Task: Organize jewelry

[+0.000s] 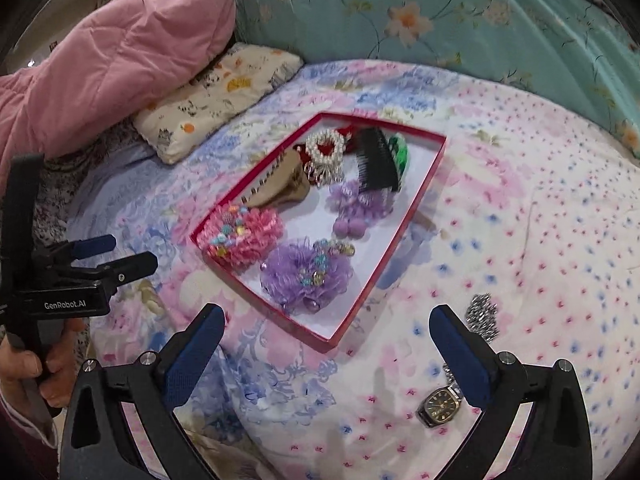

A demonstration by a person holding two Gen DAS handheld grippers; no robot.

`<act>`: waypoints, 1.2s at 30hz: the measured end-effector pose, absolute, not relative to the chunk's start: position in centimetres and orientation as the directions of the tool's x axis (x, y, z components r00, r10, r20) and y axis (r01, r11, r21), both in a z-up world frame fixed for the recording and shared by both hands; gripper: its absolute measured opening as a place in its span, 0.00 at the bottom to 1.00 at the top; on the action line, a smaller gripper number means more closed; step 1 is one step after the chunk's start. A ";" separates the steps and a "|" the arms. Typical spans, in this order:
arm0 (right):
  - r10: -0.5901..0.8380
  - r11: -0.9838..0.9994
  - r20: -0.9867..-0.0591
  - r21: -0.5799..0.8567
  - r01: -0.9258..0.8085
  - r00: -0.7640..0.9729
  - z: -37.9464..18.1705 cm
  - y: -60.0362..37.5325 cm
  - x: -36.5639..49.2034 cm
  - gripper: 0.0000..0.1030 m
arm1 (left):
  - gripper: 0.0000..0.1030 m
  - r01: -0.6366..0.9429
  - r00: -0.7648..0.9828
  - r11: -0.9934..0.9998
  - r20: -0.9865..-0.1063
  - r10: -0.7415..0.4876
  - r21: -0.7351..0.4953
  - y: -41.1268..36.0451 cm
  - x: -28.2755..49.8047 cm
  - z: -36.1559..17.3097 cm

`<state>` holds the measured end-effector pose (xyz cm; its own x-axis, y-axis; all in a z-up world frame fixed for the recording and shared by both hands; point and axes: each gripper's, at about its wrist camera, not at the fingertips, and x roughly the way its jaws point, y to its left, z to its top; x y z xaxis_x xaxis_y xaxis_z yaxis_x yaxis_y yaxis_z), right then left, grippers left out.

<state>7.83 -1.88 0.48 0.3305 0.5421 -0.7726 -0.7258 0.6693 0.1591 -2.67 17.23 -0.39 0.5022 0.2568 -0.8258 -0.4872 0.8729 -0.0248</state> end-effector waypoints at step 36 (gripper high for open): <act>0.509 0.692 -0.795 0.150 -0.706 0.329 -0.7 -1.0 9.2 1.00 | 1.00 -0.487 0.477 0.872 -0.822 0.312 0.048 16.3 -0.9 -0.2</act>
<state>9.21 -0.96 -0.73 0.3295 0.5090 -0.7952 -0.7063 0.6918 0.1502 -0.91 16.32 -0.19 0.4770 0.3120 -0.8217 -0.4873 0.8719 0.0482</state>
